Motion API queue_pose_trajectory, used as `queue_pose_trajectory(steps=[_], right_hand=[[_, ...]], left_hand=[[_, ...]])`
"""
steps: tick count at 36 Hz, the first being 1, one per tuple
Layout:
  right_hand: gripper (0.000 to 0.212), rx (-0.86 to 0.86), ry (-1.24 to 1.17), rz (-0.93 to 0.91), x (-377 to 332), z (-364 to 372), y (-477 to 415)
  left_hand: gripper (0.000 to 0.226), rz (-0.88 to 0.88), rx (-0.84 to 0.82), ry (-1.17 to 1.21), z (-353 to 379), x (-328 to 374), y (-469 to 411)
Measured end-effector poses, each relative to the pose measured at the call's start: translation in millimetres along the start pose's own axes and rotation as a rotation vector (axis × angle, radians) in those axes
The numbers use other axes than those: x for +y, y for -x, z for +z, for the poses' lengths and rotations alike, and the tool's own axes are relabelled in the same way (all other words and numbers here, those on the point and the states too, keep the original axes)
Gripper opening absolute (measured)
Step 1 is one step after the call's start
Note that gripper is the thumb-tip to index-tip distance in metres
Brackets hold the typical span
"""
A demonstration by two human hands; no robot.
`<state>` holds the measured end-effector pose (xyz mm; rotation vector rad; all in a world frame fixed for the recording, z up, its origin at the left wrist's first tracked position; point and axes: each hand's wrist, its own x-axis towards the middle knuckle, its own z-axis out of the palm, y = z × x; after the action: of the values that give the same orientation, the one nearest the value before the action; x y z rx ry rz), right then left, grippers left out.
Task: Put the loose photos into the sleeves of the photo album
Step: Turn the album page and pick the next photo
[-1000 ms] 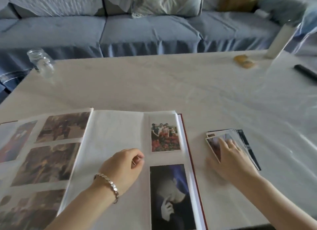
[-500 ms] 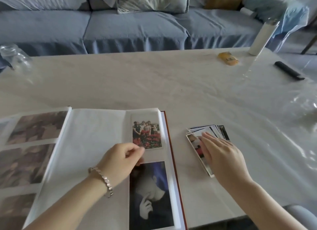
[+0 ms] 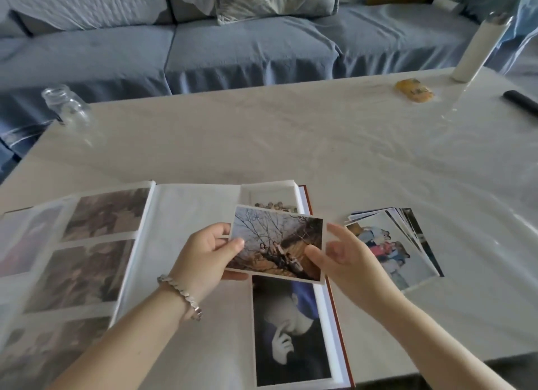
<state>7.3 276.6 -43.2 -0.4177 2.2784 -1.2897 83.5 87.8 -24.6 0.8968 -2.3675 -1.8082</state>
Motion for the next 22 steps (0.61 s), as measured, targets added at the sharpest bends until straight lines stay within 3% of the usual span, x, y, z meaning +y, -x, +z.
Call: queue_pose_trajectory(steps=[1,2,4,6,8,10,13,17,22], right_hand=[[0.014,-0.035,-0.070,0.017,-1.8,1.4,-1.6],[0.005,-0.054,-0.094,0.011,-2.0,2.6,-3.0],[0.017,-0.080,-0.075,0.006,-0.9,5.8,-4.4],[0.021,-0.044,-0.069,0.003,-2.5,6.4,-6.0],[0.022,0.060,-0.032,-0.020,0.3,4.7,-10.7],[0.027,0.185,0.011,-0.048,2.1,-0.5,-17.9],[0.031,0.316,0.061,-0.097,-2.1,-7.3,-32.2],[0.037,0.420,0.170,-0.170,-5.2,-6.9,-52.8],[0.039,0.431,0.280,-0.231,-14.6,3.8,-63.7]], left_hand=[[0.015,0.019,-0.007,-0.018,-1.8,-1.3,-0.8],[0.016,0.050,-0.007,-0.046,-3.0,-3.6,-1.7],[0.016,0.150,0.027,-0.150,-4.5,-9.2,-2.9],[0.014,0.256,0.166,-0.351,-7.1,-18.9,-5.5],[0.041,0.299,0.255,-0.690,-8.8,-32.4,-10.0],[0.073,0.193,0.204,-1.069,-11.3,-47.5,-13.2],[0.104,0.093,0.150,-1.228,-12.0,-68.2,-14.9],[0.082,0.119,0.216,-1.245,-11.0,-79.9,-17.9],[0.061,0.213,0.275,-1.170,-8.3,-87.7,-17.7]])
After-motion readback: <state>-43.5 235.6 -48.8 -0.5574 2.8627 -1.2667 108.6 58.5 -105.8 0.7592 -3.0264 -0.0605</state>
